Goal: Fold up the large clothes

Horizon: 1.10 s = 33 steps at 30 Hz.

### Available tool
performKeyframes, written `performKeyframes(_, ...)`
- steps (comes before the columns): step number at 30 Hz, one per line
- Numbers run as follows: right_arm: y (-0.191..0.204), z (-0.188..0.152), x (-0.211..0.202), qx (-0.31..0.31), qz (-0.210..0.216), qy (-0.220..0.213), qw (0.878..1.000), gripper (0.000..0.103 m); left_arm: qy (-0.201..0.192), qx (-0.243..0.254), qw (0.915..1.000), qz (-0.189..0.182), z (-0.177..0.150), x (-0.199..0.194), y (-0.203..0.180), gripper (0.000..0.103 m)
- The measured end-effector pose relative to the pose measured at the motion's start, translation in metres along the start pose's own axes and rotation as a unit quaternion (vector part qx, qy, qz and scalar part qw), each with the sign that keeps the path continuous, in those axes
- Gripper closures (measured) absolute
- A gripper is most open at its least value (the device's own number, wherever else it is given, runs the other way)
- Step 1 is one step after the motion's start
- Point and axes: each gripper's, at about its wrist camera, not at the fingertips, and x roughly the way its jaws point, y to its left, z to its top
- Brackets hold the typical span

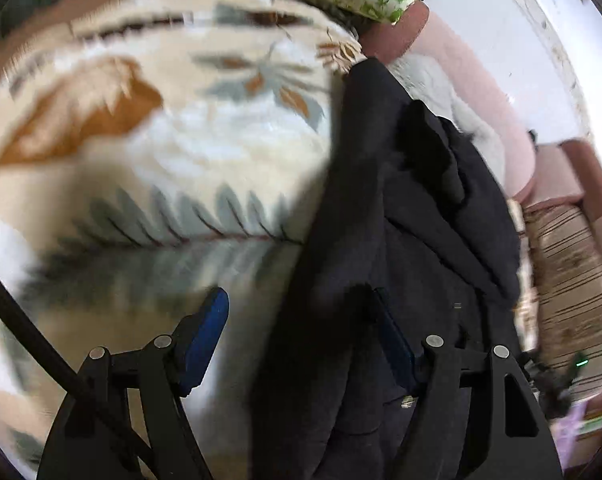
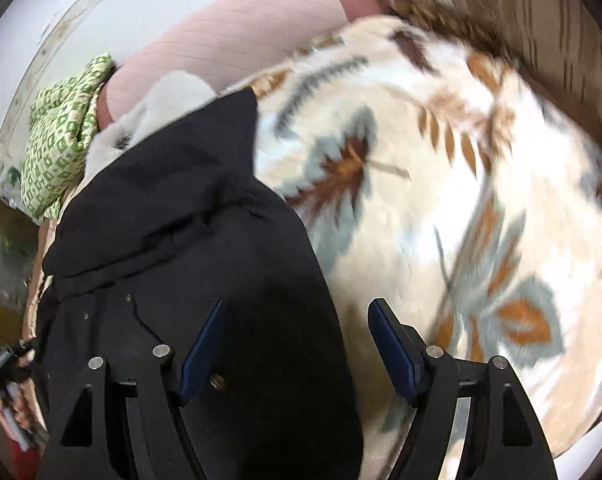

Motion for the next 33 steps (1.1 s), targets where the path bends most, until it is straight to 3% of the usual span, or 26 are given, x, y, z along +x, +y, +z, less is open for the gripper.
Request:
performKeyframes(2,-0.006,-0.008,0.011,0.021,0.041,0.026,0.999,0.026,0.024,-0.013,0.9983,-0.051,-0.007,0.01,-0.003,0.032)
performKeyframes(4,-0.009,-0.014,0.017,0.043,0.086,0.047,0.994,0.025,0.032,-0.014,0.9963,-0.079,-0.014,0.012,-0.009,0.032)
performKeyframes(13,-0.013,-0.032,0.008,0.047,0.145,0.048,0.987,0.024,0.023,-0.019,0.9916,-0.126,-0.042,0.0,-0.007,0.032)
performKeyframes(17,-0.024,-0.049,0.008,0.088,0.227,0.094,0.965,0.024,0.033,-0.025,0.9863,-0.16,-0.054,-0.012,0.001,0.032)
performKeyframes(20,-0.023,-0.058,0.005,0.097,0.256,0.106,0.956,0.024,0.037,-0.029,0.9836,-0.174,-0.062,-0.016,0.004,0.032)
performKeyframes(24,-0.014,-0.072,0.001,0.087,0.263,0.115,0.954,0.024,0.034,-0.034,0.9804,-0.191,-0.07,-0.021,0.006,0.032)
performKeyframes(33,0.015,-0.084,0.001,0.043,0.236,0.115,0.964,0.023,0.05,-0.071,0.9716,-0.22,-0.069,-0.012,0.022,0.032)
